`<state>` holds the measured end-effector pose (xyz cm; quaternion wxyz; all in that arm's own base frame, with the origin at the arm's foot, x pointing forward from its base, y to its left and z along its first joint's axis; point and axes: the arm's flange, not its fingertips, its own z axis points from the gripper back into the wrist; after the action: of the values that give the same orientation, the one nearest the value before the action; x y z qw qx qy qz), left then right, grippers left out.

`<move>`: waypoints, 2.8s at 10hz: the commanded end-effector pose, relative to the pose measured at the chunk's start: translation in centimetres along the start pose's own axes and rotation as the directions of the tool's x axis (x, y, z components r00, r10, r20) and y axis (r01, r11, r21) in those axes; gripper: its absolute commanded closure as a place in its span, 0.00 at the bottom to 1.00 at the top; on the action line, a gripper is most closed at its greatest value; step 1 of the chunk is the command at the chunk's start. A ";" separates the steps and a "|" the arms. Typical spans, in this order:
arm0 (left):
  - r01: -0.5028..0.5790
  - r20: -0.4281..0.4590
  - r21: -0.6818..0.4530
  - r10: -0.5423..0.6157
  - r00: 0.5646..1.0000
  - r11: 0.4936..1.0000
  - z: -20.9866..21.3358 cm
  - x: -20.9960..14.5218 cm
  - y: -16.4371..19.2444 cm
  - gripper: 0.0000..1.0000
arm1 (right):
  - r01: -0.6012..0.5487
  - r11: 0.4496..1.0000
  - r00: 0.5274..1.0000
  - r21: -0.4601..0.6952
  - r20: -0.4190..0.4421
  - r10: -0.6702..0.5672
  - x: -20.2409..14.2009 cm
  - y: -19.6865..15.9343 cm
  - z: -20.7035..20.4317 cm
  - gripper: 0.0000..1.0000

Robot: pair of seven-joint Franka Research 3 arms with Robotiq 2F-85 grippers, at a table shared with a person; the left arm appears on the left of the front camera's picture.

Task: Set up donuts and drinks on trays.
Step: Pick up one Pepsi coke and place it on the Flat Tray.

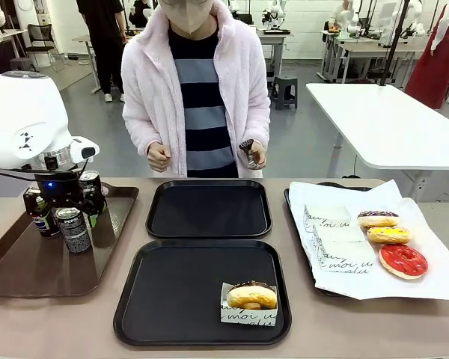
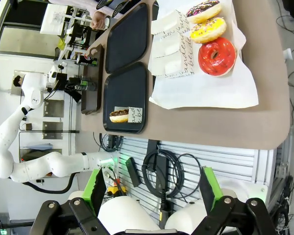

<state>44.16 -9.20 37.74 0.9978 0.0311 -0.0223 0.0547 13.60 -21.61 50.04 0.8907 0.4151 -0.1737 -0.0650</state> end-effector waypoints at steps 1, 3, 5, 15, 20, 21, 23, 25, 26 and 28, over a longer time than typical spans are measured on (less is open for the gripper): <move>-0.018 0.022 -0.003 0.018 1.000 1.000 -0.3 -0.4 0.4 0.00 | -0.003 1.000 1.000 0.006 0.001 0.003 -0.2 -0.2 0.1 0.00; -0.013 0.051 -0.003 0.013 0.999 1.000 -0.3 -0.4 0.3 0.47 | -0.003 1.000 1.000 0.006 0.001 0.003 -0.2 -0.2 0.1 0.00; -0.009 0.054 -0.007 0.009 0.998 1.000 -0.3 -0.3 0.4 0.95 | -0.003 1.000 1.000 0.006 0.001 0.003 -0.2 -0.2 0.1 0.00; 0.113 0.018 0.003 -0.113 0.993 0.994 13.5 -1.4 0.5 0.57 | -0.003 1.000 1.000 0.006 0.001 0.003 -0.2 -0.2 0.1 0.00; 0.099 0.026 0.025 -0.099 0.995 0.995 14.3 -1.8 0.5 0.57 | -0.003 1.000 1.000 0.006 0.001 0.003 -0.2 -0.2 0.1 0.00; 0.099 0.026 0.025 -0.099 0.995 0.995 14.3 -1.8 0.5 0.57 | -0.003 1.000 1.000 0.006 0.001 0.003 -0.2 -0.2 0.1 0.00; 0.099 0.010 0.025 -0.099 0.995 0.995 14.1 -1.9 0.5 0.41 | -0.003 1.000 1.000 0.006 0.001 0.003 -0.2 -0.2 0.1 0.00; 0.194 0.102 0.081 -0.202 0.974 0.978 14.3 -4.9 -4.4 0.41 | -0.003 1.000 1.000 0.006 0.001 0.003 -0.2 -0.2 0.1 0.00; 0.263 0.134 0.085 -0.273 0.953 0.961 14.8 -7.2 -7.4 0.41 | -0.003 1.000 1.000 0.006 0.001 0.003 -0.2 -0.2 0.1 0.00; 0.369 0.134 0.082 -0.377 0.917 0.926 14.2 -10.5 -12.2 0.41 | -0.003 1.000 1.000 0.006 0.001 0.003 -0.2 -0.2 0.1 0.00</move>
<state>35.13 -22.41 51.43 0.9868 0.0724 -0.0747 -0.1238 13.61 -21.60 50.03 0.8907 0.4152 -0.1736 -0.0649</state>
